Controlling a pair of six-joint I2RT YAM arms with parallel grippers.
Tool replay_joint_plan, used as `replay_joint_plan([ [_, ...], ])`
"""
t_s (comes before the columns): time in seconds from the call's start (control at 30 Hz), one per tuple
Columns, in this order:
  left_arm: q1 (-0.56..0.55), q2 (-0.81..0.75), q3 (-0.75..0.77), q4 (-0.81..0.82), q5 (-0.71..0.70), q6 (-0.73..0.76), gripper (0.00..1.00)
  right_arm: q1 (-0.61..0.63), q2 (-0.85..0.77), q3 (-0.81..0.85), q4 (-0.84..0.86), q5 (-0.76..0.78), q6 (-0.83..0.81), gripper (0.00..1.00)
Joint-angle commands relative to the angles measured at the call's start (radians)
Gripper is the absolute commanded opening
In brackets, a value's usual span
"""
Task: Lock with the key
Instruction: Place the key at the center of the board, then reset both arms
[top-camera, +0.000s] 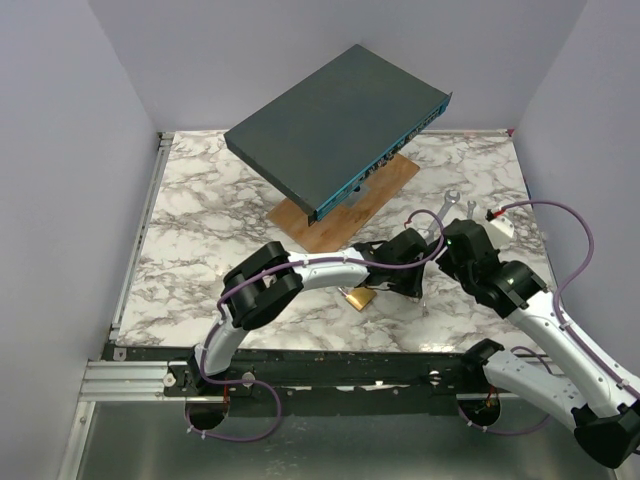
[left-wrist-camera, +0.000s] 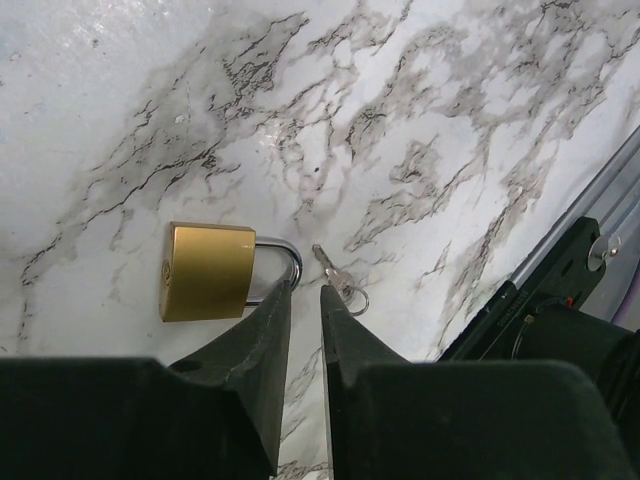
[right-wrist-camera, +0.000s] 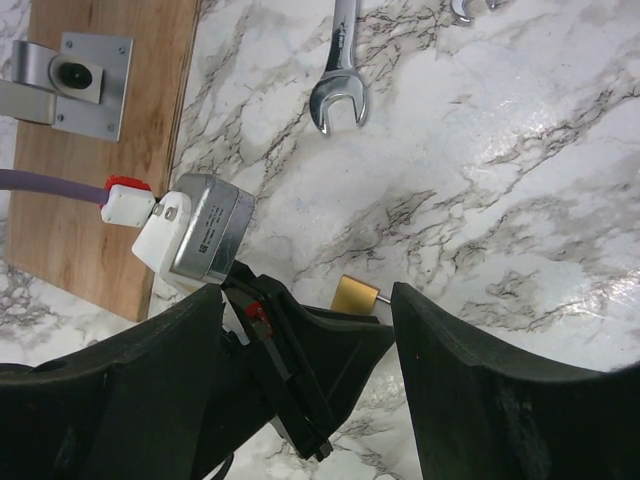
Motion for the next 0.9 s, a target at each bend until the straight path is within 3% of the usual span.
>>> replay_joint_plan([
  [0.0, 0.001, 0.004, 0.013, -0.016, -0.028, 0.026, 0.18, -0.003, 0.003, 0.036, 0.001, -0.004, -0.013, 0.71],
  [0.2, 0.000, -0.124, -0.107, 0.055, -0.046, 0.056, 0.31, -0.004, 0.003, 0.059, -0.010, 0.000, -0.015, 0.75],
  [0.4, -0.007, -0.343, -0.246, 0.073, -0.056, 0.106, 0.56, -0.003, 0.003, 0.116, -0.027, 0.010, -0.028, 0.88],
  [0.5, -0.025, -0.465, -0.268, 0.000, -0.090, 0.161, 0.70, -0.004, -0.009, 0.152, -0.025, 0.012, -0.036, 0.93],
  [0.57, -0.038, -0.551, -0.281, -0.048, -0.119, 0.192, 0.74, -0.003, -0.013, 0.182, -0.020, 0.013, -0.045, 0.98],
  [0.6, -0.038, -0.595, -0.284, -0.080, -0.131, 0.198, 0.82, -0.002, -0.014, 0.201, -0.017, 0.015, -0.051, 0.99],
  [0.67, -0.039, -0.676, -0.287, -0.133, -0.159, 0.210, 0.84, -0.002, -0.011, 0.235, -0.008, 0.015, -0.068, 1.00],
  [0.7, -0.039, -0.725, -0.284, -0.159, -0.161, 0.219, 0.96, -0.003, -0.007, 0.253, -0.002, 0.015, -0.081, 1.00],
  [0.87, -0.028, -0.890, -0.208, -0.320, -0.285, 0.245, 0.98, -0.002, 0.041, 0.348, 0.016, 0.006, -0.138, 1.00],
])
